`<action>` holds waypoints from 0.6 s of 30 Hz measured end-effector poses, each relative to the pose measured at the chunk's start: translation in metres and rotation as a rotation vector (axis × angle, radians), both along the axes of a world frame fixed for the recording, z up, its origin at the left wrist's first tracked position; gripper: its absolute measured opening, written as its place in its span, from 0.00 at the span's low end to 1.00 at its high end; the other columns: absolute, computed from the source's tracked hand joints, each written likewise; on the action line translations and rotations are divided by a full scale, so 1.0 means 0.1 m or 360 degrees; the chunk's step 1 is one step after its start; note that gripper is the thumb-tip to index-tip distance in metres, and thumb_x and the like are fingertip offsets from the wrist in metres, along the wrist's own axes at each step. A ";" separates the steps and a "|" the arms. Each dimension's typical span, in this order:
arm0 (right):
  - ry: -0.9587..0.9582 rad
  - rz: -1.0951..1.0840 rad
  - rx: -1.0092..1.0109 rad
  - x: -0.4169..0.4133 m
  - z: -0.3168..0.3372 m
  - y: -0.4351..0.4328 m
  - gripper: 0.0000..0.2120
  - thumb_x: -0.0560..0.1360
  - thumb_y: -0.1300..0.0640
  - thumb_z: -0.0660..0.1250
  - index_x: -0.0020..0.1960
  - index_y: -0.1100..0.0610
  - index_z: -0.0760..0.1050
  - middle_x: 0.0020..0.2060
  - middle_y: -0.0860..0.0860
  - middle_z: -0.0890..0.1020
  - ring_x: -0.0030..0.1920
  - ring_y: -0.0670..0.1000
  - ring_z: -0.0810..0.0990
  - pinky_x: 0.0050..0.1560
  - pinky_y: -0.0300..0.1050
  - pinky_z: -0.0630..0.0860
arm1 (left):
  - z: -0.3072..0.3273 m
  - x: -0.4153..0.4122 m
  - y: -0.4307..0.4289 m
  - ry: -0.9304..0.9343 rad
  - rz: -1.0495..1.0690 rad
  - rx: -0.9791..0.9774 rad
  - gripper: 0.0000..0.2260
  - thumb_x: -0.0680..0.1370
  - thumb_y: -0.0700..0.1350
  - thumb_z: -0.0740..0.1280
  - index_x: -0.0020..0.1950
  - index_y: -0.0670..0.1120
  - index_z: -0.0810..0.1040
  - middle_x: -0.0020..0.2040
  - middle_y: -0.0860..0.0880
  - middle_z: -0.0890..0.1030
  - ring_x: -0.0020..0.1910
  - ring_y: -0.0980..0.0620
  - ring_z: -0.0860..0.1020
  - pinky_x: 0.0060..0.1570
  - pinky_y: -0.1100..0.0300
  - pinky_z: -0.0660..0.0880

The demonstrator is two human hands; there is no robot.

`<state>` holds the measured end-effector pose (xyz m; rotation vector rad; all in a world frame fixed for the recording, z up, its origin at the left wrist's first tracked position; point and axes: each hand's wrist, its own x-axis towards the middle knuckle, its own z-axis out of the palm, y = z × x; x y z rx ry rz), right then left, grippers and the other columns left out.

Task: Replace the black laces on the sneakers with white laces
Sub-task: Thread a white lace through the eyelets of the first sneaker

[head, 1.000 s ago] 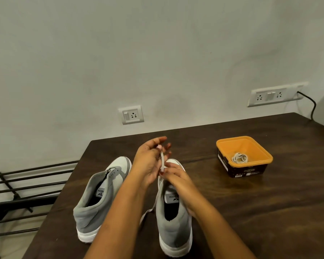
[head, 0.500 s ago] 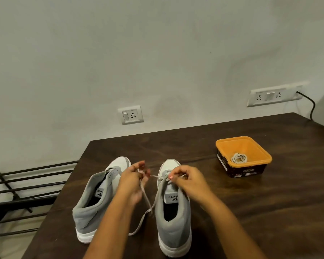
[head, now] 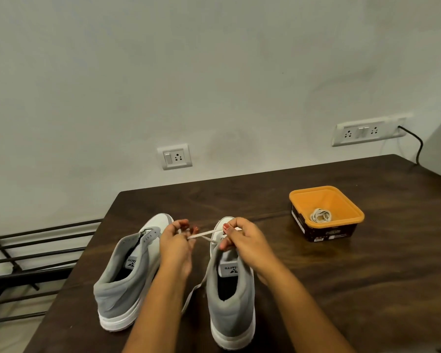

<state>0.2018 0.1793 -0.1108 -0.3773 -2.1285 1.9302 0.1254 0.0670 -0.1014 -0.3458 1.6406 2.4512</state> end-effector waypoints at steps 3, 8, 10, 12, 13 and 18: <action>0.0022 0.0014 0.0252 -0.02 0.02 0.07 0.07 0.79 0.59 0.64 0.42 0.58 0.76 0.34 0.49 0.78 0.34 0.44 0.76 0.35 0.29 0.72 | -0.19 -0.14 -0.20 0.0086 -0.0242 -0.0669 0.14 0.78 0.27 0.54 0.44 0.42 0.74 0.46 0.41 0.76 0.40 0.49 0.76 0.42 0.57 0.77; 0.0043 -0.0074 0.0699 -0.10 -0.03 0.09 0.09 0.77 0.64 0.65 0.47 0.55 0.83 0.43 0.46 0.81 0.42 0.39 0.76 0.39 0.20 0.67 | -0.07 -0.08 -0.27 0.0872 -0.0396 -0.2080 0.13 0.78 0.42 0.64 0.62 0.44 0.74 0.67 0.42 0.66 0.66 0.43 0.67 0.64 0.55 0.65; 0.0084 -0.0081 0.0738 -0.12 -0.05 0.06 0.11 0.77 0.66 0.64 0.50 0.55 0.83 0.47 0.49 0.82 0.45 0.40 0.77 0.42 0.20 0.67 | 0.04 0.01 -0.13 0.1238 -0.0627 -0.1828 0.12 0.79 0.40 0.63 0.62 0.44 0.75 0.64 0.45 0.72 0.64 0.47 0.70 0.62 0.60 0.65; 0.0138 -0.0187 0.0692 -0.10 -0.05 0.04 0.11 0.76 0.67 0.64 0.49 0.55 0.82 0.44 0.47 0.81 0.42 0.38 0.78 0.40 0.20 0.68 | 0.06 0.10 0.02 0.1294 -0.0967 -0.1617 0.11 0.79 0.38 0.61 0.60 0.45 0.76 0.57 0.47 0.78 0.58 0.49 0.75 0.57 0.60 0.69; 0.0167 -0.0275 0.0632 -0.08 -0.06 0.03 0.11 0.75 0.68 0.65 0.47 0.54 0.81 0.41 0.45 0.81 0.40 0.37 0.78 0.39 0.21 0.69 | 0.02 0.13 0.07 0.1328 -0.1028 -0.1630 0.11 0.79 0.37 0.61 0.59 0.45 0.76 0.55 0.47 0.79 0.55 0.49 0.76 0.54 0.60 0.70; 0.0112 -0.0571 0.0371 -0.01 -0.23 0.06 0.09 0.72 0.64 0.72 0.45 0.51 0.77 0.41 0.49 0.82 0.42 0.45 0.82 0.38 0.29 0.76 | -0.22 0.19 0.14 0.1285 -0.0822 -0.1684 0.10 0.78 0.36 0.60 0.52 0.44 0.80 0.46 0.46 0.82 0.46 0.49 0.79 0.46 0.61 0.72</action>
